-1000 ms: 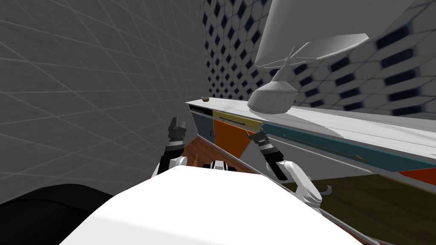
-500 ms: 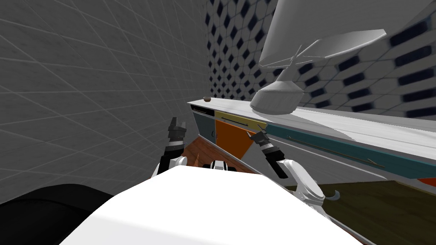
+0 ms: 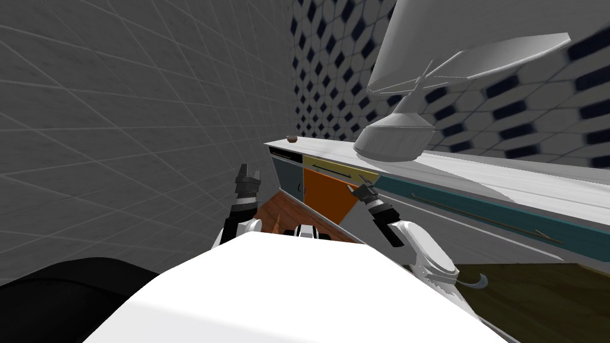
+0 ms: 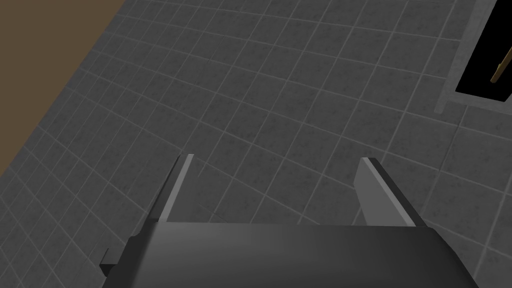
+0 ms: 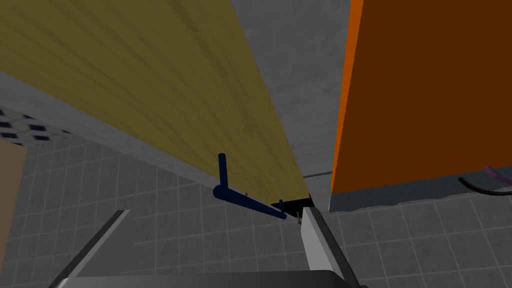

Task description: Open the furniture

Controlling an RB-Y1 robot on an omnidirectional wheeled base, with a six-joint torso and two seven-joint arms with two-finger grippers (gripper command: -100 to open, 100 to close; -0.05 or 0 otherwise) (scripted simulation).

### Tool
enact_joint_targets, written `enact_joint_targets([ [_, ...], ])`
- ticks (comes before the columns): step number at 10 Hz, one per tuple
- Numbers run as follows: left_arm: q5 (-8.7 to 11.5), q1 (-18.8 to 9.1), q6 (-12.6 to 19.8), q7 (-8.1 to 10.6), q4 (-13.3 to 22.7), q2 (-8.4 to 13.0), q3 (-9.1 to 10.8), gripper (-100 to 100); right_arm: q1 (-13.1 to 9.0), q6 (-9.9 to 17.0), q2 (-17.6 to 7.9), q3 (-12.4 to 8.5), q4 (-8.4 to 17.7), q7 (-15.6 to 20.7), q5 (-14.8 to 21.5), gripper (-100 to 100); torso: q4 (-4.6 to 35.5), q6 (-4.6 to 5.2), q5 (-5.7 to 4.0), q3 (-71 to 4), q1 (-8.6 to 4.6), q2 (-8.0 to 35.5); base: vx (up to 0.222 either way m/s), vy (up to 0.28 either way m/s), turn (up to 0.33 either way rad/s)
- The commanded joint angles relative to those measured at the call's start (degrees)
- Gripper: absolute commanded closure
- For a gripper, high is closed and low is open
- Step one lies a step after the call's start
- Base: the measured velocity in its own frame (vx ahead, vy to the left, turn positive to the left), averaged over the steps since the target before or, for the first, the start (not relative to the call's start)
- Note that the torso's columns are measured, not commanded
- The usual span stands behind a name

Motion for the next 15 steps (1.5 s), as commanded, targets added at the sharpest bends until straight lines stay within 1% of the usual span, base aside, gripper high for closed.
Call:
enact_joint_targets([
  [1,0.0,0.0,0.0,0.0,0.0,0.0,0.0,0,-0.5,0.1,-1.7,-0.6,1.2,4.3,3.1,-100,0.0,0.01,0.0,0.0,0.0,0.0,0.015,0.033,0.029],
  [4,0.0,0.0,0.0,0.0,0.0,0.0,0.0,0,-1.0,0.3,-3.1,-1.0,2.1,7.5,5.7,-100,0.0,0.01,-0.01,0.0,-0.03,0.0,0.014,0.028,0.024],
  [5,0.0,0.0,0.0,0.0,0.0,0.0,0.0,0,-0.8,0.4,-3.0,-0.9,1.8,6.5,5.1,-100,0.0,0.0,-0.01,0.0,-0.03,0.0,0.007,0.011,0.005],
  [6,0.0,0.0,0.0,0.0,0.0,0.0,0.0,0,-0.2,1.2,-4.6,-1.2,0.5,5.1,5.1,-100,0.0,0.01,-0.01,0.0,-0.06,0.0,0.1,0.031,-0.006],
  [7,0.0,0.0,0.0,0.0,0.0,0.0,0.0,0,-0.5,0.8,-3.9,-1.0,1.1,5.9,5.2,-100,-0.1,0.0,0.01,-0.1,0.02,-0.2,0.064,0.019,-0.003],
  [8,0.0,0.0,0.0,0.0,0.0,0.0,0.0,0,-0.4,1.0,-4.0,-1.0,1.0,5.7,5.2,100,0.0,0.0,0.0,-0.1,-0.02,-0.1,0.009,0.003,0.001],
  [9,0.0,0.0,0.0,0.0,0.0,0.0,0.0,0,-0.1,0.8,-4.2,-1.0,0.4,5.5,5.2,100,0.0,0.01,-0.02,0.1,-0.06,0.1,-0.072,0.05,-0.044],
  [10,0.0,0.0,0.0,0.0,0.0,0.0,-0.01,0,-0.1,0.8,-4.2,-1.0,0.2,5.4,5.2,100,-0.3,-0.03,-0.24,0.2,0.0,0.2,-0.142,0.084,-0.042],
  [13,0.0,0.0,0.0,0.0,0.0,0.0,-0.01,0,0.5,0.6,-4.5,-1.1,-1.0,4.9,5.1,100,-0.1,0.04,-0.12,-0.1,-0.15,-0.1,-0.161,0.105,-0.044],
  [14,0.0,0.0,0.0,0.0,0.0,0.0,-0.01,0,0.2,0.6,-4.5,-1.1,-0.8,5.1,5.2,100,-0.1,0.06,-0.11,0.0,-0.21,0.0,-0.09,0.044,-0.001],
  [15,0.0,0.0,0.0,0.0,0.0,0.0,0.0,0,0.5,0.6,-6.9,-2.1,-1.4,3.0,4.5,-100,0.0,0.07,-0.07,-0.1,-0.33,-0.2,-0.007,0.048,-0.042],
])
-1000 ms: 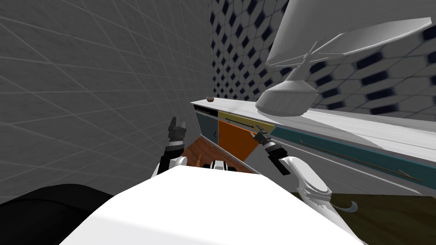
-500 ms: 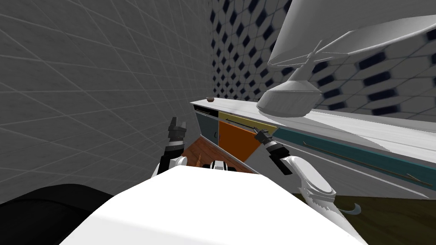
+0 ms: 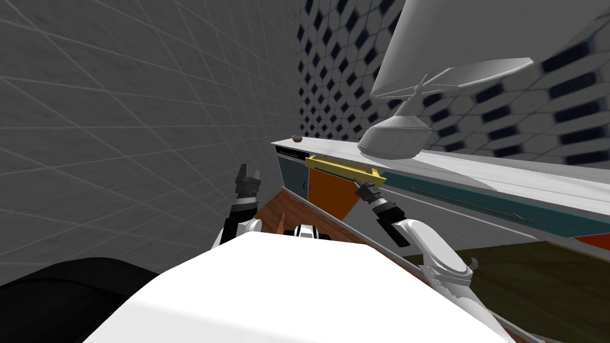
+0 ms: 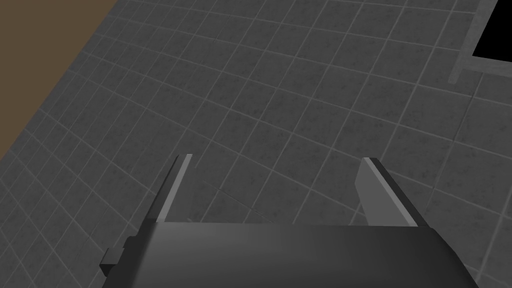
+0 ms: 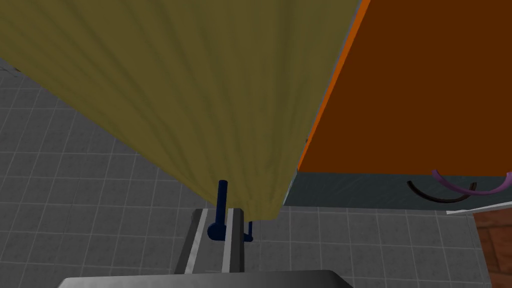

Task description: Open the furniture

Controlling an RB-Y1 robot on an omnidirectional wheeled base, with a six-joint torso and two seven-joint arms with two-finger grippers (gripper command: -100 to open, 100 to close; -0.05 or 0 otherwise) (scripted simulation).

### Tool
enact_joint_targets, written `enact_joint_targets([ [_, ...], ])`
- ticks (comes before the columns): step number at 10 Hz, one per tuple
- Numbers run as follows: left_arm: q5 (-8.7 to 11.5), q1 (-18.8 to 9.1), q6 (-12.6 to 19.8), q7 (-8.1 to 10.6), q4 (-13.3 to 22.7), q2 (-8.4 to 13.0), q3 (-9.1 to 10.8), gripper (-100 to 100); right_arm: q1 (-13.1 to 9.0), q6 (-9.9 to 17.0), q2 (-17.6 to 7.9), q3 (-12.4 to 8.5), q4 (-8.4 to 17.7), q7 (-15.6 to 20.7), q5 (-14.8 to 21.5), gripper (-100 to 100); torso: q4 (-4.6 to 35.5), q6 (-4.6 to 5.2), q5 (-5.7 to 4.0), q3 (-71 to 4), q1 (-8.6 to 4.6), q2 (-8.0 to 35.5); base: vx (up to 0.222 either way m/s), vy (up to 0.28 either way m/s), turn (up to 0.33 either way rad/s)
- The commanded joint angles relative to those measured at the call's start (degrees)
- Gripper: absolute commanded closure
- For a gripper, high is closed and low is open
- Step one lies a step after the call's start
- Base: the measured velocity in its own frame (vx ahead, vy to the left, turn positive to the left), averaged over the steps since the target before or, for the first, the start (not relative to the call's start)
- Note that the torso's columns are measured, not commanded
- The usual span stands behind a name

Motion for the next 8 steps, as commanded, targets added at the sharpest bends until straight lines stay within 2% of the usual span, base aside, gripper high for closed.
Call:
enact_joint_targets([
  [1,0.0,0.0,0.0,0.0,0.0,0.0,0.0,0,0.3,0.1,-3.6,-1.8,-0.9,-3.1,-1.1,-100,0.0,-0.03,0.04,-0.1,0.15,-0.1,0.019,0.053,-0.074],
  [8,0.0,0.0,0.0,0.0,0.0,0.0,0.0,0,0.9,0.4,-12.0,-5.9,-2.9,-10.3,-3.5,-100,0.0,-0.06,0.06,0.2,0.28,0.3,0.022,0.05,-0.043],
])
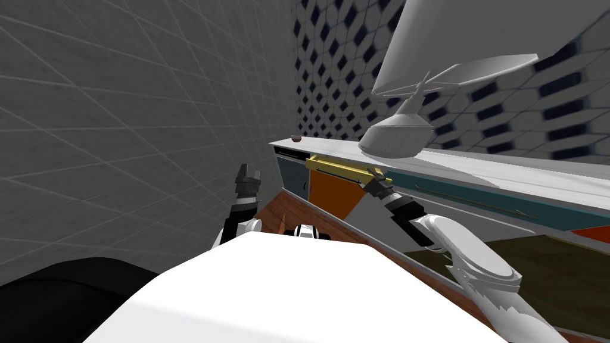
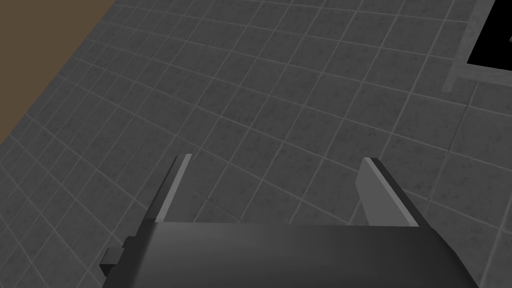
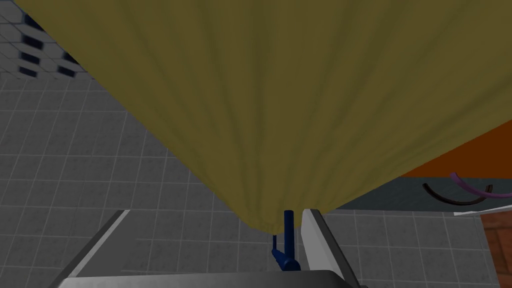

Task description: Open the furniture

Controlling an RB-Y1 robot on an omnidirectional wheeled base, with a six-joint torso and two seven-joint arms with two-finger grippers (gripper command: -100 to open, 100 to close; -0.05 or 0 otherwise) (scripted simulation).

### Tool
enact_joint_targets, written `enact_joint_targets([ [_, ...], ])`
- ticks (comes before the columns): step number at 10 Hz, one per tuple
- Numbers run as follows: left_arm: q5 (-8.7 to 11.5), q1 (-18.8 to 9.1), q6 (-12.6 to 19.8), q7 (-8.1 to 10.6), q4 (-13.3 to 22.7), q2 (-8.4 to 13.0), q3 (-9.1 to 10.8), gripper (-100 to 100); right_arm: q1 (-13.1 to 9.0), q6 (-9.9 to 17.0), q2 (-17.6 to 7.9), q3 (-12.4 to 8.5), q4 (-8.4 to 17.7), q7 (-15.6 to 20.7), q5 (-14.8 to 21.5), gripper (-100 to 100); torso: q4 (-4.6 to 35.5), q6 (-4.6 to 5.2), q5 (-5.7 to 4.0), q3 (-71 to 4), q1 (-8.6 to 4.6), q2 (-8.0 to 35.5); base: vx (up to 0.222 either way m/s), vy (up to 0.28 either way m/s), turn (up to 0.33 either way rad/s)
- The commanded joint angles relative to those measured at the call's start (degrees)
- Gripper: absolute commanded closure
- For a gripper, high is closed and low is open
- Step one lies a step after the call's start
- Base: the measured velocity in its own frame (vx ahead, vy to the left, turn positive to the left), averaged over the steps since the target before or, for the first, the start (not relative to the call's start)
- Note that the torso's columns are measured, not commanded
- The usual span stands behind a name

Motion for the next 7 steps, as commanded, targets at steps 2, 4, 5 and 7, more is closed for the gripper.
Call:
enact_joint_targets([
  [2,0.0,0.0,0.0,0.0,0.0,0.0,0.0,0,0.0,-0.1,-1.3,-0.6,-0.1,-1.2,-0.4,0,0.0,-0.03,0.03,0.0,0.01,0.0,0.003,0.009,-0.006],
  [4,0.0,0.0,0.0,0.0,0.0,0.0,0.0,0,0.1,-0.1,-1.3,-0.6,-0.1,-1.2,-0.4,0,0.0,0.0,0.02,0.0,0.02,0.0,0.0,0.0,0.0],
  [5,0.0,0.0,0.0,0.0,0.0,0.0,0.0,0,0.1,-0.1,-1.3,-0.6,0.0,-1.2,-0.4,0,0.0,0.01,0.02,0.0,0.03,0.0,0.0,0.0,0.0],
  [7,0.0,0.0,0.0,0.0,0.0,0.0,0.0,0,0.1,-0.1,-1.3,-0.6,0.0,-1.2,-0.4,0,0.0,0.01,0.02,0.0,0.04,0.0,0.0,0.0,0.0],
])
